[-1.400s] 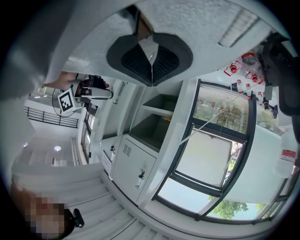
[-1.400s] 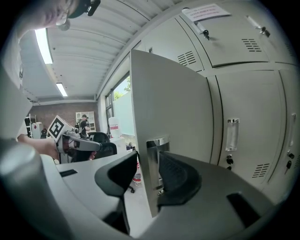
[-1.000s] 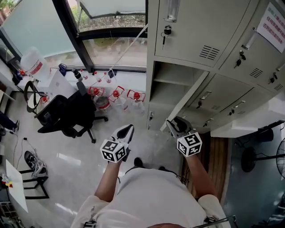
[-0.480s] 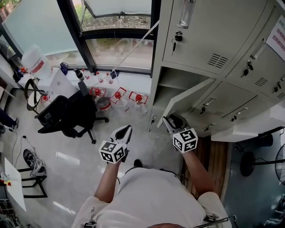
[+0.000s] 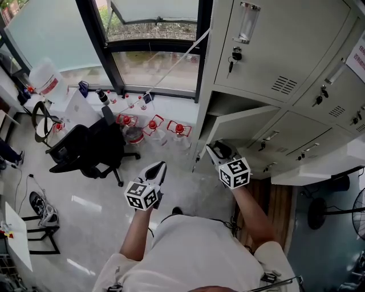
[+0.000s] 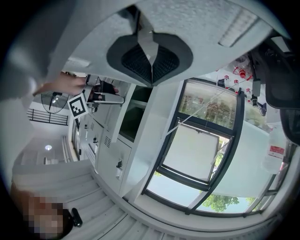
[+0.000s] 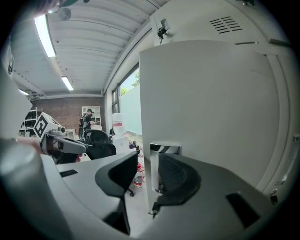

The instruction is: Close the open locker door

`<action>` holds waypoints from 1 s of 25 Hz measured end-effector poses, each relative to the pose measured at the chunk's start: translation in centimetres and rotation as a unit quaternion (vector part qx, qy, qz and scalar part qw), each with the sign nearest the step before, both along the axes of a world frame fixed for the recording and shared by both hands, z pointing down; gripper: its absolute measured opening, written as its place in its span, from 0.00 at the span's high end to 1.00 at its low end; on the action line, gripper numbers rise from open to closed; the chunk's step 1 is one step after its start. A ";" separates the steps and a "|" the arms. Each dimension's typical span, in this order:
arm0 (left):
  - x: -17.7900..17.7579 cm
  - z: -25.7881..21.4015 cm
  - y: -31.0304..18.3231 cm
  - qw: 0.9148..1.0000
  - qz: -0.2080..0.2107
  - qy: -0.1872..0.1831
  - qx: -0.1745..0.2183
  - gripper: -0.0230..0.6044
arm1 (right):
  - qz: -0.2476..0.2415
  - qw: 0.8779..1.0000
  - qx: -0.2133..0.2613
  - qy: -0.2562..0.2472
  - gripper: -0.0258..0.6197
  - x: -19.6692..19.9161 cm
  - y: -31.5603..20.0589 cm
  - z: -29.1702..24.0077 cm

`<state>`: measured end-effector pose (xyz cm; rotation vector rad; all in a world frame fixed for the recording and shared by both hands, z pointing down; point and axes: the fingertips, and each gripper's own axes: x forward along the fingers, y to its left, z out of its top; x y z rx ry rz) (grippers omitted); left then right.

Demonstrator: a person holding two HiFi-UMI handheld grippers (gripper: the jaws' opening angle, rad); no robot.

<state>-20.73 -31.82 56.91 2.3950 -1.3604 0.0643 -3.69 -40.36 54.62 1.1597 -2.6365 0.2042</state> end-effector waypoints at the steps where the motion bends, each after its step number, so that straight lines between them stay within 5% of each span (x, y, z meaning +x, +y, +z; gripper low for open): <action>1: -0.3 0.0 -0.1 1.000 -0.001 0.000 0.000 0.94 | 0.000 1.000 0.001 0.002 0.75 -0.1 -0.4 0.0; 25: -4.1 1.5 -1.4 1.000 0.002 0.005 -0.014 0.94 | 0.057 0.998 0.010 0.038 0.75 0.2 -7.0 1.8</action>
